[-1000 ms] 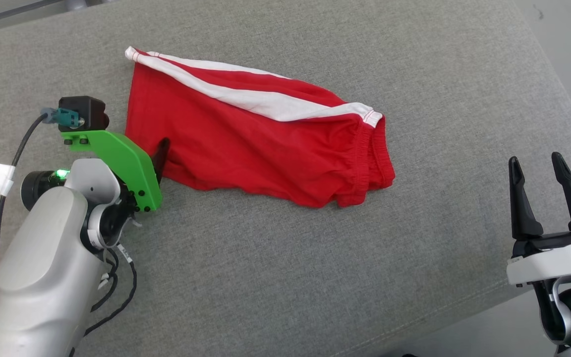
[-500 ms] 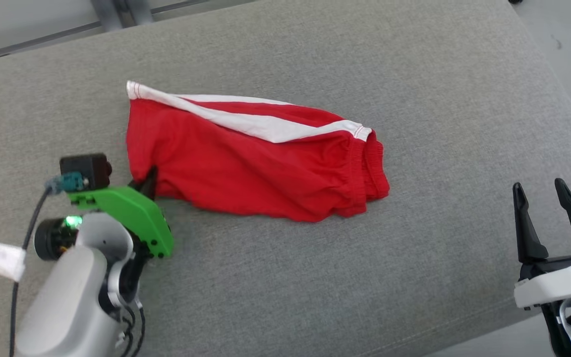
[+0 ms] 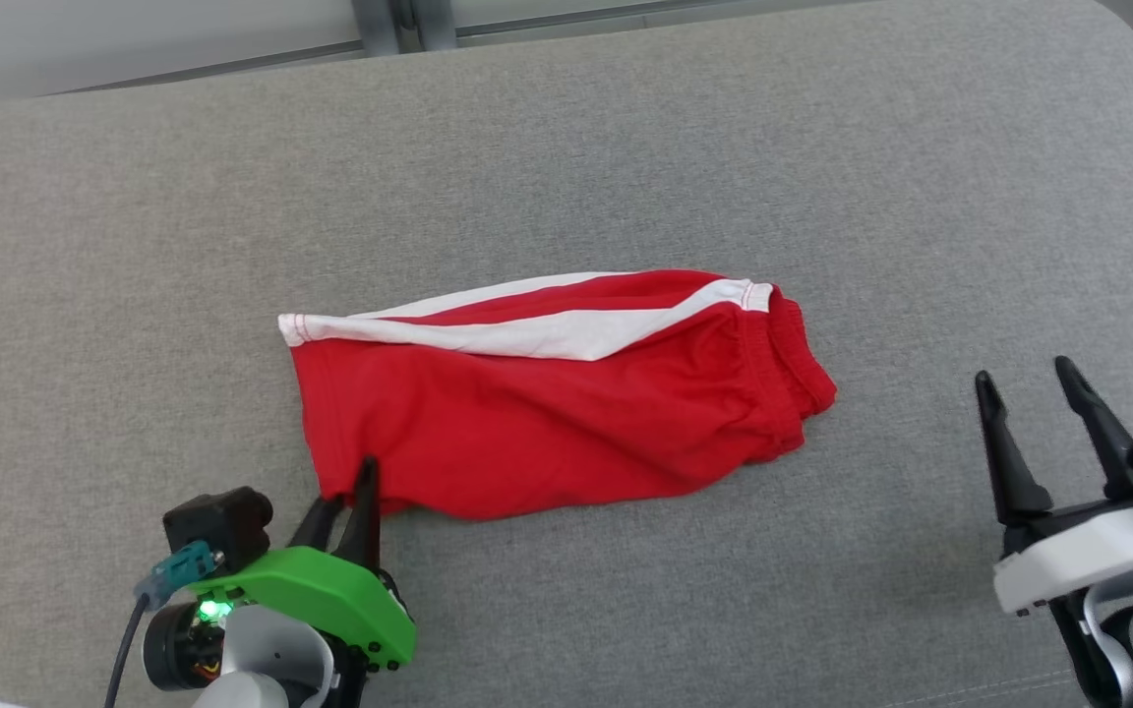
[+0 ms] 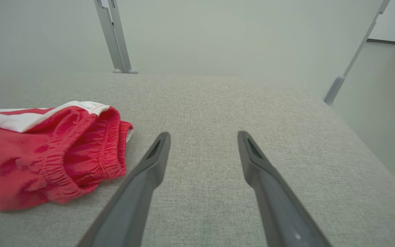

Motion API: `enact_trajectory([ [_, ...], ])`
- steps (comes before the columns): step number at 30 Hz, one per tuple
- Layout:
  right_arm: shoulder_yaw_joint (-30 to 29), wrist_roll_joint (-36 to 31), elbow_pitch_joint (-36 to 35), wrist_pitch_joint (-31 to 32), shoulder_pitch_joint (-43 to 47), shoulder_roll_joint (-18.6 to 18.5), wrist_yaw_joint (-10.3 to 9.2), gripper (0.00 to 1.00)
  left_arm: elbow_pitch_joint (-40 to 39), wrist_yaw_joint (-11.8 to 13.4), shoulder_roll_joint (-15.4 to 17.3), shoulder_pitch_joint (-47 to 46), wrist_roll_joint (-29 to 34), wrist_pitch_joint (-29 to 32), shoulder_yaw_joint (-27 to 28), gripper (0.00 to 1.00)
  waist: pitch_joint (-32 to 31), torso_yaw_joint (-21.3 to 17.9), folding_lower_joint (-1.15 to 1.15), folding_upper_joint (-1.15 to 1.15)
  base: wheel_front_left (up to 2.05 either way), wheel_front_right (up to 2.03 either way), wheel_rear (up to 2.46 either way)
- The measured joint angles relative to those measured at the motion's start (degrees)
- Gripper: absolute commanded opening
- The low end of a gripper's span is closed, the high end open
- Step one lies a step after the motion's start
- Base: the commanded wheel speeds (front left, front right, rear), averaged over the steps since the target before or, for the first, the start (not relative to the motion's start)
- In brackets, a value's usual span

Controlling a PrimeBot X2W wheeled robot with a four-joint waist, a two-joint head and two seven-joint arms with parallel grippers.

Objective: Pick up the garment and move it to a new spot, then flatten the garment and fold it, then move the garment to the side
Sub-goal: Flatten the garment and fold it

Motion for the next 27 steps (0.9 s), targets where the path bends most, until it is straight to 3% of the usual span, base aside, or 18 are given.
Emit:
enact_trajectory([
  [7, 6.7, 4.3, -2.5, 11.5, -6.2, 1.2, 0.01, 1.00, -2.2, 5.7, 0.0, 3.7, 12.8, -16.4, -0.9, 1.00, -1.0, 1.3, 0.00, 0.00, 0.00, 0.00, 0.00],
  [11, 8.9, 5.8, -2.9, 18.2, -8.6, 3.7, -0.01, 1.00, -1.3, 7.1, -1.9, 6.8, 15.7, -19.5, -1.8, 1.00, -1.3, 2.4, 0.00, 0.00, 0.00, 0.00, 0.00],
  [21, 10.1, -1.3, 1.1, 25.6, -11.6, 2.8, -0.01, 1.00, 0.6, 4.6, -8.6, 7.1, 18.2, -20.4, -0.8, 1.00, -0.1, 7.2, 0.00, 0.00, 0.00, 0.00, 0.00],
  [27, 9.0, -2.5, 2.4, 26.7, -11.6, 1.9, 0.00, 1.00, 1.0, 2.8, -10.1, 7.1, 19.6, -20.5, 2.5, 1.00, 1.8, 9.0, 0.00, 0.00, 0.00, 0.00, 0.00],
])
